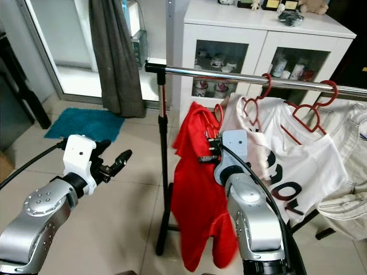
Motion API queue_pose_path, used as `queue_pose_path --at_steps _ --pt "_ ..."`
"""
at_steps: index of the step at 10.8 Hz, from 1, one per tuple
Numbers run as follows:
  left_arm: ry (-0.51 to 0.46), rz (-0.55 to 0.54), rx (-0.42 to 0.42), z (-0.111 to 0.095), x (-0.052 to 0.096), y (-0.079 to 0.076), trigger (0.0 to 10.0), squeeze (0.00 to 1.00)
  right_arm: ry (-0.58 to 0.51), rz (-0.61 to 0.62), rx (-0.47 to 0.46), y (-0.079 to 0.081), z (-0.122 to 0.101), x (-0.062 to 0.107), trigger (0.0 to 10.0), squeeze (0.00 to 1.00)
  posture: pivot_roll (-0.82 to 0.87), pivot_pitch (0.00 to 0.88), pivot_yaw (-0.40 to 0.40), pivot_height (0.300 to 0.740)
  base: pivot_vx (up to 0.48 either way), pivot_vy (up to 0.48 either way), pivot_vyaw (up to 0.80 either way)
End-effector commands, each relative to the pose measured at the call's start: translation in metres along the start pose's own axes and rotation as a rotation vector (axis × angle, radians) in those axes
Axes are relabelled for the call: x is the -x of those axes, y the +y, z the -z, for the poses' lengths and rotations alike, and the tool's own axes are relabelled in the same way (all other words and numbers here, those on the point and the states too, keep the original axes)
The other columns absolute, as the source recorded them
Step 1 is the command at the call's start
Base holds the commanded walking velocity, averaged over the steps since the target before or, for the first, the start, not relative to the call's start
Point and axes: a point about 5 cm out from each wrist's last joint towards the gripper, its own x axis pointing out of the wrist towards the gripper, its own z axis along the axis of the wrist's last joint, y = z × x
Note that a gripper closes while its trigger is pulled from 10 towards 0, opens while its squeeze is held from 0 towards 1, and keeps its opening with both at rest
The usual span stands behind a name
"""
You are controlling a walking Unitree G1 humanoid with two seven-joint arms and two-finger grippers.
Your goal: Hang hanger
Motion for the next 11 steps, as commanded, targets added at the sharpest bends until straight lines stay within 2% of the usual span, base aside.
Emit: queue_pose_path --at_steps 1,5,7,10,11 --pt "0.002 -0.007 0.005 -0.001 -0.002 -0.001 10.0 0.00 -0.049 -0.003 0.005 0.000 -0.009 0.001 10.0 0.00 -0.03 0.000 0.005 0.740 0.000 0.000 0.00" --pt "-0.008 0.016 -0.001 -0.002 -0.003 -0.002 10.0 0.00 -0.035 -0.028 0.008 0.003 -0.006 0.001 10.0 0.00 -0.04 0.000 0.008 0.740 0.000 0.000 0.00" --pt "-0.014 0.033 -0.003 -0.004 -0.002 -0.002 10.0 0.00 -0.026 -0.056 0.023 0.007 -0.005 0.001 10.0 0.00 -0.03 0.000 0.008 0.740 0.302 0.000 -0.62" --pt "-0.016 0.042 -0.006 -0.004 -0.002 -0.002 10.0 0.00 -0.026 -0.065 0.017 0.008 -0.005 0.000 10.0 0.00 -0.03 0.000 0.007 0.740 0.347 0.000 0.00" --pt "-0.016 0.046 -0.009 -0.004 -0.002 -0.003 10.0 0.00 -0.018 -0.085 0.046 0.010 -0.004 0.000 10.0 0.00 -0.03 0.000 0.007 0.740 0.352 0.000 0.00"
